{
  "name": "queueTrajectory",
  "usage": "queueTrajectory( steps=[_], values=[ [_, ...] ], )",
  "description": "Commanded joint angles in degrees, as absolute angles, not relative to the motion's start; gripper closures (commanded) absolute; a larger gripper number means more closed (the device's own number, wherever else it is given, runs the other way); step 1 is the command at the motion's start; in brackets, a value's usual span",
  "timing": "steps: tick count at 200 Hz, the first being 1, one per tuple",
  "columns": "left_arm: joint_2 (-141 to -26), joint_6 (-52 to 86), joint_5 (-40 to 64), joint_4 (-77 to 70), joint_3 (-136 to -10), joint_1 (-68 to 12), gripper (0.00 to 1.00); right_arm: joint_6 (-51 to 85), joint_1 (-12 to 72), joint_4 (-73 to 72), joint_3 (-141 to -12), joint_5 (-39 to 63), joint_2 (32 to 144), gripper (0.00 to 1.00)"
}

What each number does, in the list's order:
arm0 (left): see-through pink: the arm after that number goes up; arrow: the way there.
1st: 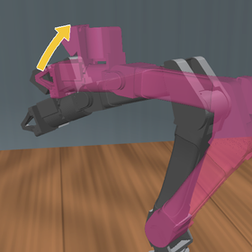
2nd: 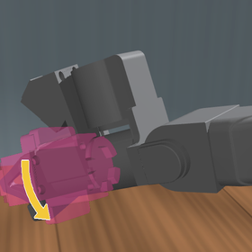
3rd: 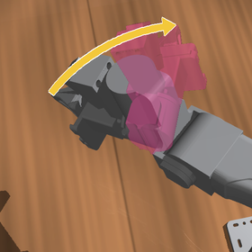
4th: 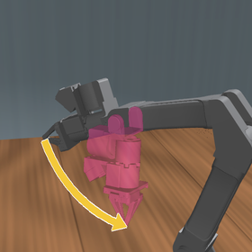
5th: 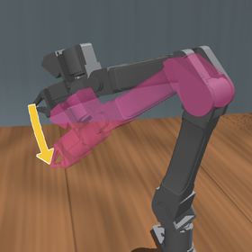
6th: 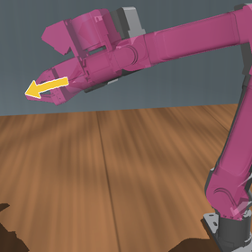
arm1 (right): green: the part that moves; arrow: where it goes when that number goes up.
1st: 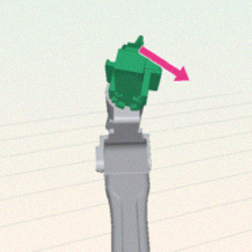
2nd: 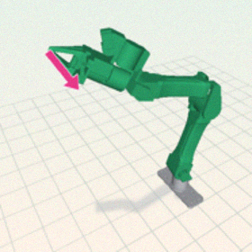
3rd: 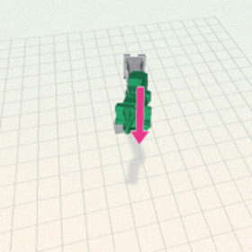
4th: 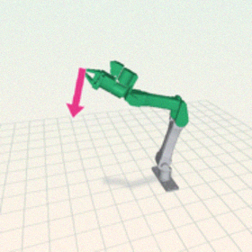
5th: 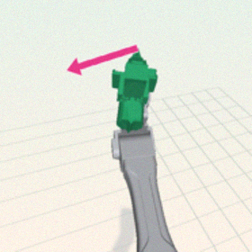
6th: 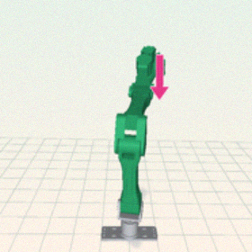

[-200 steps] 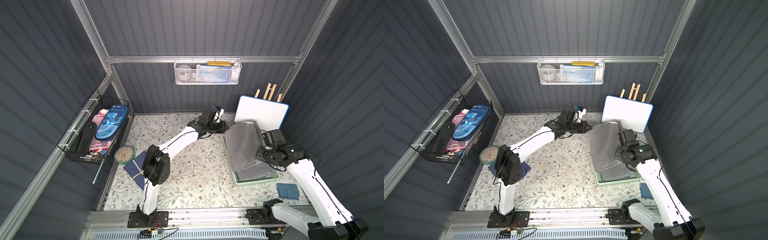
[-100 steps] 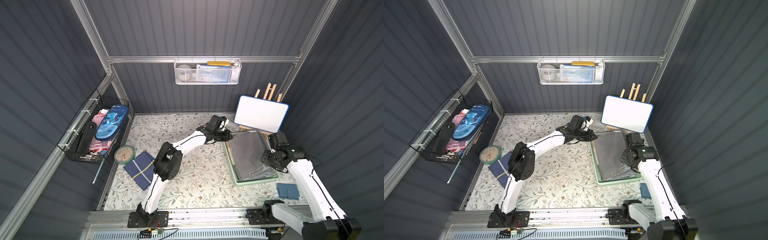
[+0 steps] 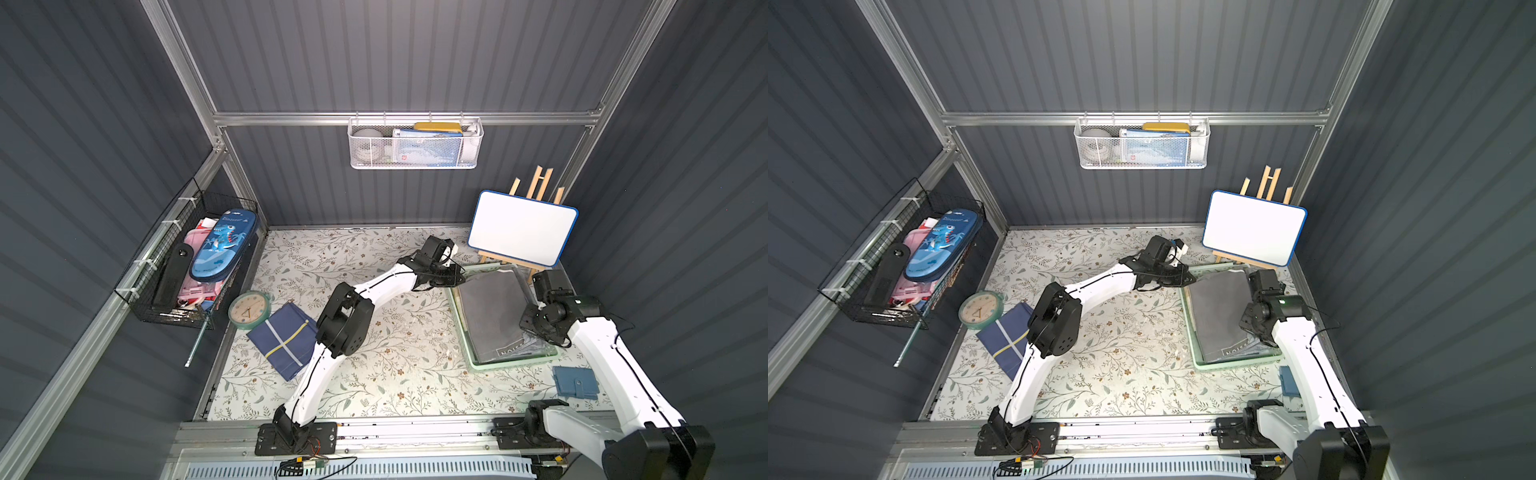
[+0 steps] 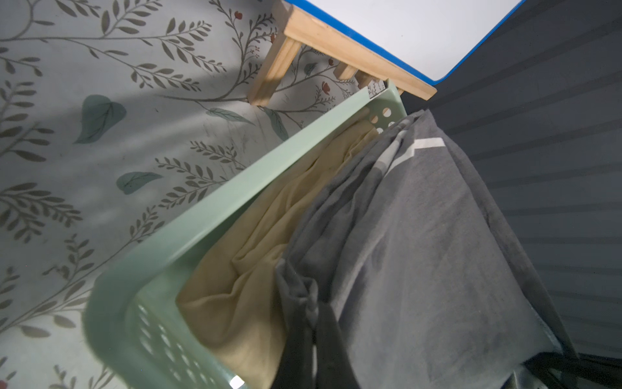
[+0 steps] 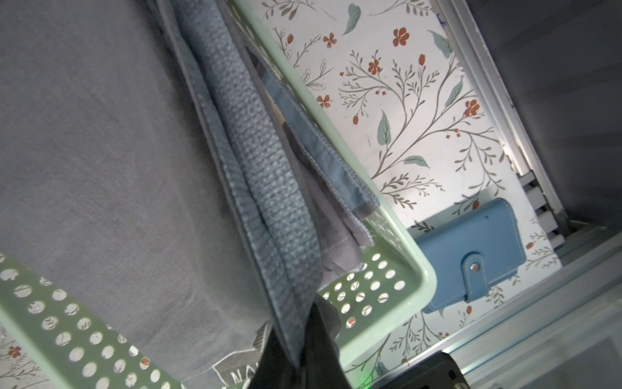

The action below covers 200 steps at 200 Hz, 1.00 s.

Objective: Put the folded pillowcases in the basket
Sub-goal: Place the pillowcase in the basket.

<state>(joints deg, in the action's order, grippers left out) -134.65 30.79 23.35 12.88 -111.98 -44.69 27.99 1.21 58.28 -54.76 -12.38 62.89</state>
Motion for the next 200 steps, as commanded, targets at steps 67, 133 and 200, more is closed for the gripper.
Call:
queueTrajectory(
  steps=[67, 133, 200],
  values=[
    [-132.28, 27.08, 21.78, 15.07, -115.23, -44.7, 0.16, 27.72, 0.97, 58.07, -57.38, -16.74, 60.19, 0.49],
    [-114.22, 31.2, 9.08, 17.45, -101.41, -43.05, 0.01, 28.7, 1.84, 56.9, -58.82, -8.36, 52.2, 0.49],
    [-96.05, 52.77, -7.48, 24.26, -70.8, -27.91, 0.01, 31.83, 11.31, 51.36, -54.57, -3.49, 53.3, 0.52]
  ],
)
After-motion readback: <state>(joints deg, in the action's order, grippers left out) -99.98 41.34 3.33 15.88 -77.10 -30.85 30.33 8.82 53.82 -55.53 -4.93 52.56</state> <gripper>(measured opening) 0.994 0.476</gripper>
